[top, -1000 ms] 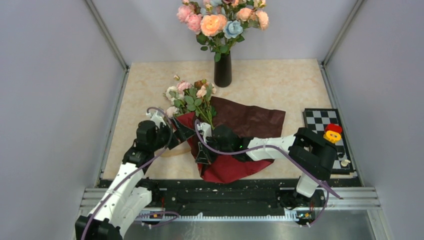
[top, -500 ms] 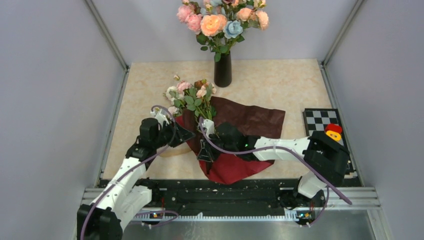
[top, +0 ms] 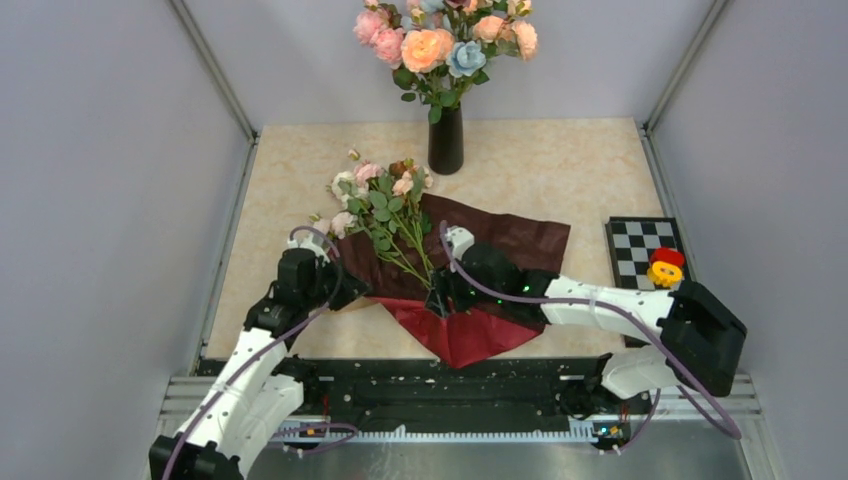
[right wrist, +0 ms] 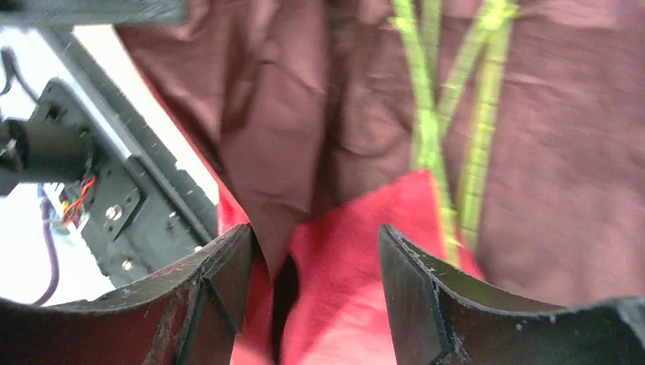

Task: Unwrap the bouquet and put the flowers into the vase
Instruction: Unfold the wrapping paper at the center of the board.

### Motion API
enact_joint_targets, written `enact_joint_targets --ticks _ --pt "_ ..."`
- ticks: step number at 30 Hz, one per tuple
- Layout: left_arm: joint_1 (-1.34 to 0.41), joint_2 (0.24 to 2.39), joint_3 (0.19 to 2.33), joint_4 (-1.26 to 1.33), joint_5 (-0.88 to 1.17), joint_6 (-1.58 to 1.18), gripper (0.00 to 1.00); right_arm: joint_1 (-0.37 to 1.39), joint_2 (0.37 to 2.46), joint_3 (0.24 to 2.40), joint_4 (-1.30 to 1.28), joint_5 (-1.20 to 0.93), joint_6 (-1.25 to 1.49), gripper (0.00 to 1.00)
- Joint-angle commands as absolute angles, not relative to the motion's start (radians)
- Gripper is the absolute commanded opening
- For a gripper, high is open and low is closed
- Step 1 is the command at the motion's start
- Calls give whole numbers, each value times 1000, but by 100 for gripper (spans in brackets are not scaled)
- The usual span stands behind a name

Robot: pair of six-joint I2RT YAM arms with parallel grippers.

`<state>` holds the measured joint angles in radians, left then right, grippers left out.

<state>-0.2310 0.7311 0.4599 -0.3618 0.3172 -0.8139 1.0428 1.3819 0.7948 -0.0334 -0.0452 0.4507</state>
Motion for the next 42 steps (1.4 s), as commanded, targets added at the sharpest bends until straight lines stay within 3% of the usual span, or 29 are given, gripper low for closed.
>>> enact_joint_targets --ticks 1,13,19,28,38,42 --pt "-230 666 477 -613 164 -837 0 909 1302 709 -90 25 530 63" --pt "-230 540 518 -892 117 -928 4 541 1150 606 -167 82 522 79" --pt "-230 537 585 -951 44 -923 5 328 1076 552 -198 100 528 80" --pt "-230 571 608 -948 23 -900 5 168 1062 482 -111 108 532 81" --pt "-230 611 601 -898 41 -878 2 138 1249 520 100 65 527 56" --pt "-230 646 581 -840 58 -873 0 126 1333 582 124 96 527 31"
